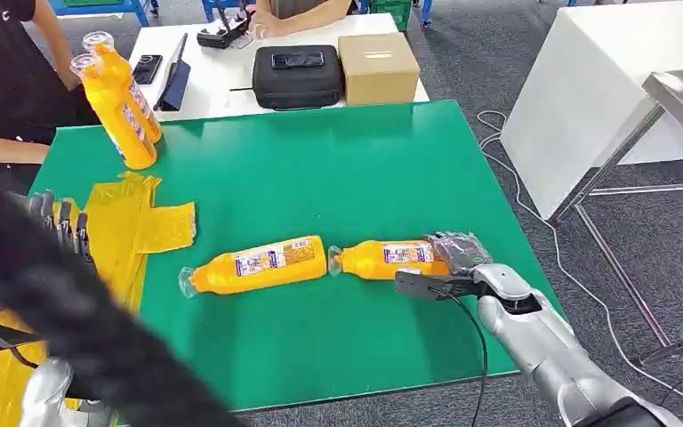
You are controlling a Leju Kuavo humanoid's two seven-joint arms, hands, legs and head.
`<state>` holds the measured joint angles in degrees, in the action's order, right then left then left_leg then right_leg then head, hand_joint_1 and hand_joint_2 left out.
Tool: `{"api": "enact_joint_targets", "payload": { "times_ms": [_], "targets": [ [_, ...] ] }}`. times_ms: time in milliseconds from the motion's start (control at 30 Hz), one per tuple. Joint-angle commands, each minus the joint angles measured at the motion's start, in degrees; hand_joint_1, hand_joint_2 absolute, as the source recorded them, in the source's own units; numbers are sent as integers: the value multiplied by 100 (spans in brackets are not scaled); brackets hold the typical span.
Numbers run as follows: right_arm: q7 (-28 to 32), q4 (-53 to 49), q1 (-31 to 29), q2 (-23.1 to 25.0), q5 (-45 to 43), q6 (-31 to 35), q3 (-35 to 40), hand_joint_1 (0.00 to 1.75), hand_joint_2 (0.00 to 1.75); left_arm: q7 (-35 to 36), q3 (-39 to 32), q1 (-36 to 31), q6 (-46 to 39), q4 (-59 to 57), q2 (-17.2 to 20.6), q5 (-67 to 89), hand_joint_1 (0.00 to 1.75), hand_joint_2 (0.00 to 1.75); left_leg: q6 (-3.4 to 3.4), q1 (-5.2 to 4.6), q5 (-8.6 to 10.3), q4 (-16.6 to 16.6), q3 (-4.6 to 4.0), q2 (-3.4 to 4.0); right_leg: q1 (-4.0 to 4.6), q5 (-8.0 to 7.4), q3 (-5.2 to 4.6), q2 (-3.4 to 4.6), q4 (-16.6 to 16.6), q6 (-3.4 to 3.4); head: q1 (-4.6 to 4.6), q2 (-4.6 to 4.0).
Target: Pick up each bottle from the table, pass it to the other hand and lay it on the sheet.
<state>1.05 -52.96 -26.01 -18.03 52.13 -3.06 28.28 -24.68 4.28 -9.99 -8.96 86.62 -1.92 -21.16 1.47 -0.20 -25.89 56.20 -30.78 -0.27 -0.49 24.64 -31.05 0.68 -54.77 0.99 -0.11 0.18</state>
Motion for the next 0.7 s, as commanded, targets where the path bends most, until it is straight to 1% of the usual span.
{"api": "enact_joint_targets", "payload": {
  "times_ms": [33, 300, 367, 400, 467, 533, 633, 700],
  "targets": [
    [26, 482, 147, 16, -12, -64, 285, 175, 175, 32, 45, 23, -18, -157, 27, -7, 0, 0, -11, 11, 3, -8, 8, -13, 11, -3, 17, -20, 17, -4, 2, 0],
    [217, 236, -128, -317, -254, -159, 277, 175, 175, 22, -125, 142, -62, -35, 23, -59, 0, 0, -12, 8, 0, -3, 7, -10, 8, 0, 14, -17, 10, -3, 0, 0],
    [192, -186, -90, -409, -437, -59, 128, 175, 175, 15, -185, 136, -91, -21, 60, -95, 0, 0, -8, 3, 0, 0, 2, -10, 2, 0, 8, -11, 2, -2, 0, 0],
    [128, -407, -44, -475, -495, -154, 96, 175, 175, 15, -215, 155, -96, -2, 73, -108, 0, 0, -6, 0, 0, 1, -1, -12, -1, 1, 6, -12, -1, -1, 0, 0],
    [128, -407, -44, -475, -495, -154, 96, 175, 175, 15, -215, 155, -96, -2, 73, -108, 0, 0, -7, 0, 2, -1, -2, -13, -1, 1, 6, -14, 1, -2, 0, 0],
    [74, -1018, 247, -586, -675, 58, -187, 175, 175, 5, -306, 318, -133, 113, 79, -151, 0, 0, -8, 4, -1, -2, -2, -3, 1, -1, 5, -4, 4, -3, 2, 0],
    [-5, -2136, 641, -813, -1019, 7, -662, 175, 175, -33, -469, 588, -103, 276, 71, -227, 0, 0, -7, -3, -4, -2, -9, -3, -6, 5, -3, -5, -1, -3, 0, 0],
    [-115, -2748, 792, -903, -1062, -54, -942, 175, 175, -54, -531, 605, -69, 324, 43, -215, 0, 0, -9, -6, -7, 2, -16, -7, -8, 9, -10, -9, -7, -3, -2, 2]
  ]
}}
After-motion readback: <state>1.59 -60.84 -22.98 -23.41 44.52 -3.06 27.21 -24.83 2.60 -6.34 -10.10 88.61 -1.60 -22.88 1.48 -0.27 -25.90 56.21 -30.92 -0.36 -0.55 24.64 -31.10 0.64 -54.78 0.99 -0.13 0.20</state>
